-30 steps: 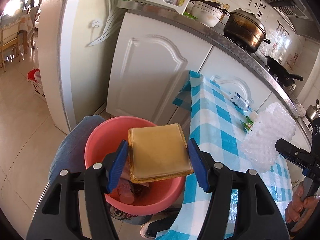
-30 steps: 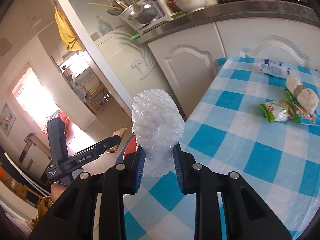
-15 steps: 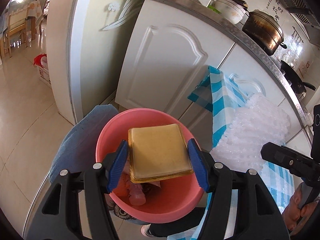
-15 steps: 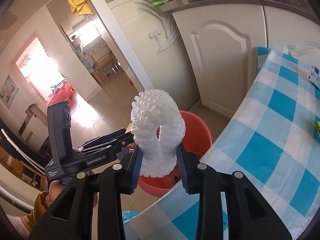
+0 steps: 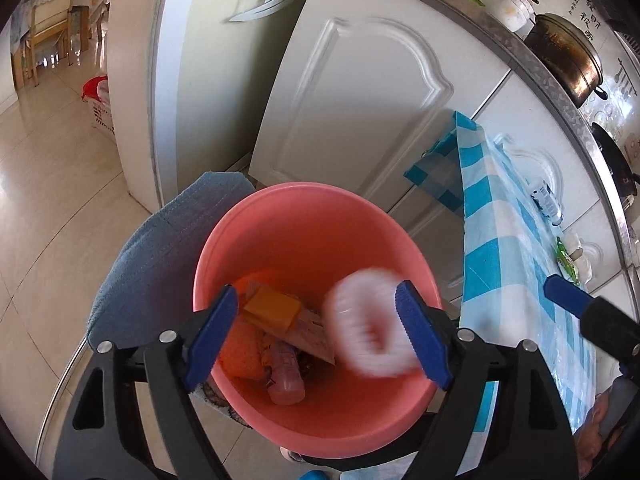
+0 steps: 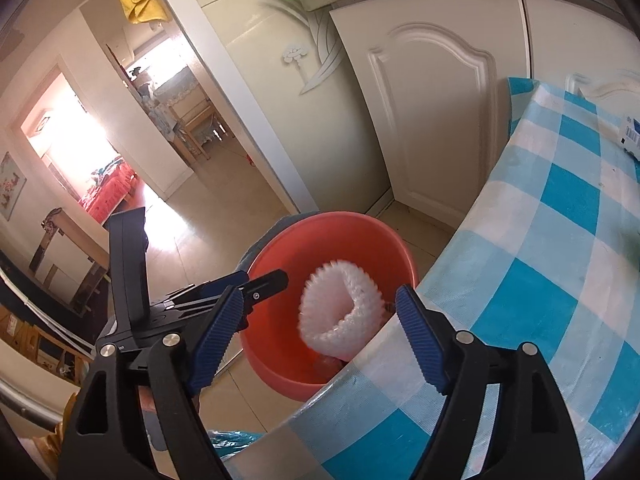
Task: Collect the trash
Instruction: 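Carry the tan pad and bubble wrap over the orange bucket and release both, then move both tools back over the table toward the remaining bottle and bundle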
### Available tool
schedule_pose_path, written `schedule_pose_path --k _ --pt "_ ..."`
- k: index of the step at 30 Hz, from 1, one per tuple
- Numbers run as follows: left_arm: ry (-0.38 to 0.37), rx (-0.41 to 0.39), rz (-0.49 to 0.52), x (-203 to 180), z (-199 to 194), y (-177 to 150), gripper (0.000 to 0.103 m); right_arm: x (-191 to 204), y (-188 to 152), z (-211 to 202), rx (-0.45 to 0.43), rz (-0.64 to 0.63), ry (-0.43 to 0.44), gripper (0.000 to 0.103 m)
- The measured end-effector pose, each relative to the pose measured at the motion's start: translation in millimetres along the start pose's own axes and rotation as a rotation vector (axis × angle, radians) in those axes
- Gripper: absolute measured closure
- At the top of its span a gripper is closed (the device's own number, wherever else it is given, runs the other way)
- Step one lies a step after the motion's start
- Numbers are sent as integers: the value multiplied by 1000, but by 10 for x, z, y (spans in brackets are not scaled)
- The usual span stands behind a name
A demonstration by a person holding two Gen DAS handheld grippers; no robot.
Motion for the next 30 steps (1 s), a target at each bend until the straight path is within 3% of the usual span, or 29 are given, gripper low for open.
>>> schedule_pose_path --k 8,18,24,30 --pt "18 -20 -6 73 -145 -63 16 -198 74 -413 -128 72 -7 12" --pt "35 -134 -31 7 -498 -37 10 -679 -40 -1052 -296 177 -37 11" --pt "-17 -185 -26 -236 -798 76 8 -997 -97 -1540 -456 190 -77 6" --pt "-34 -204 67 -697 -1036 184 7 -1250 -151 -1951 -550 183 -112 5"
Point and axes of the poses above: each gripper's, at about its wrist camera, not at the fingertips, and z roughly the way its jaws point, x to its left, y to its top, the point moved 10 cm from there along z, roughly the way its jaws point, and after that the axes turned 5 degrees about y, right-handed, at the moved point
